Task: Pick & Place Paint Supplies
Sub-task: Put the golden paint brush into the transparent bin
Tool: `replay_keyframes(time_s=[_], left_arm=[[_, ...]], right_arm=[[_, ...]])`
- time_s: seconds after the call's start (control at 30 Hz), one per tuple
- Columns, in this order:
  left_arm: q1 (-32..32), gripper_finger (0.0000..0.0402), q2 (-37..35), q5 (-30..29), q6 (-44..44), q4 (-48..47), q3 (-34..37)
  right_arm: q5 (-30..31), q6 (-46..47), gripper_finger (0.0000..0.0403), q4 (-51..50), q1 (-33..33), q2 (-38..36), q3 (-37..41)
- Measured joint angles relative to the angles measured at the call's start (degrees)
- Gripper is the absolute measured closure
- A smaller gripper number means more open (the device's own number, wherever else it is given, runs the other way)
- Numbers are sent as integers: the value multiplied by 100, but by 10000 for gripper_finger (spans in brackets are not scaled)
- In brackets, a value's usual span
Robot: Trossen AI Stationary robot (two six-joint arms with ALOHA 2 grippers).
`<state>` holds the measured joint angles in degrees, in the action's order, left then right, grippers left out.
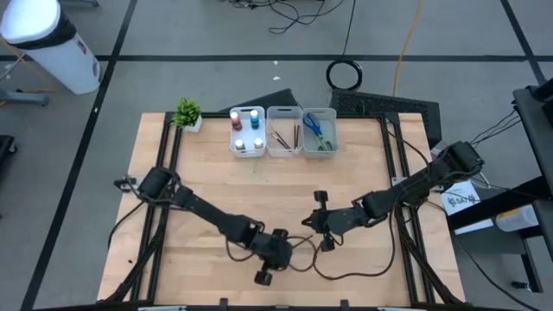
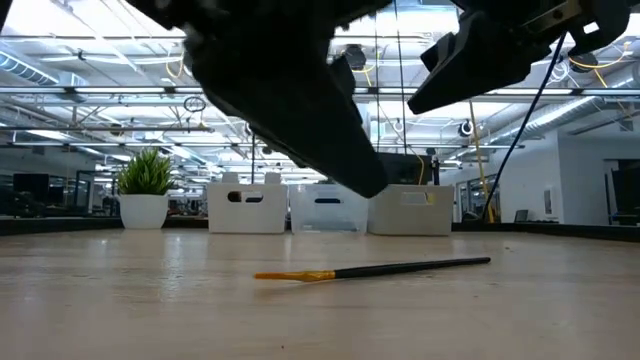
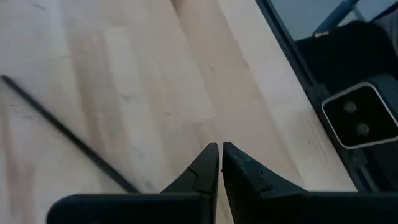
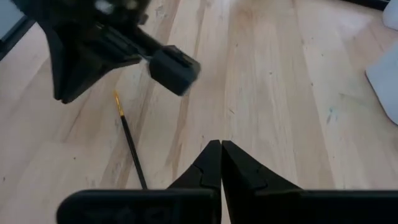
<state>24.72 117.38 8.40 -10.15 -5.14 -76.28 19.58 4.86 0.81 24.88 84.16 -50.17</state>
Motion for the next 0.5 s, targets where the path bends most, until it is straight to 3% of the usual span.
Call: replay_keyframes(time_s=[0.13,0.5], left_arm=[[-166,371,56,242,-216,-163,9],[-253,371,53,33,-417,-590,97]], right_arm=[[2,-1,403,13,0,-2,0],[13,-107,403,-51,-92,-2,0]])
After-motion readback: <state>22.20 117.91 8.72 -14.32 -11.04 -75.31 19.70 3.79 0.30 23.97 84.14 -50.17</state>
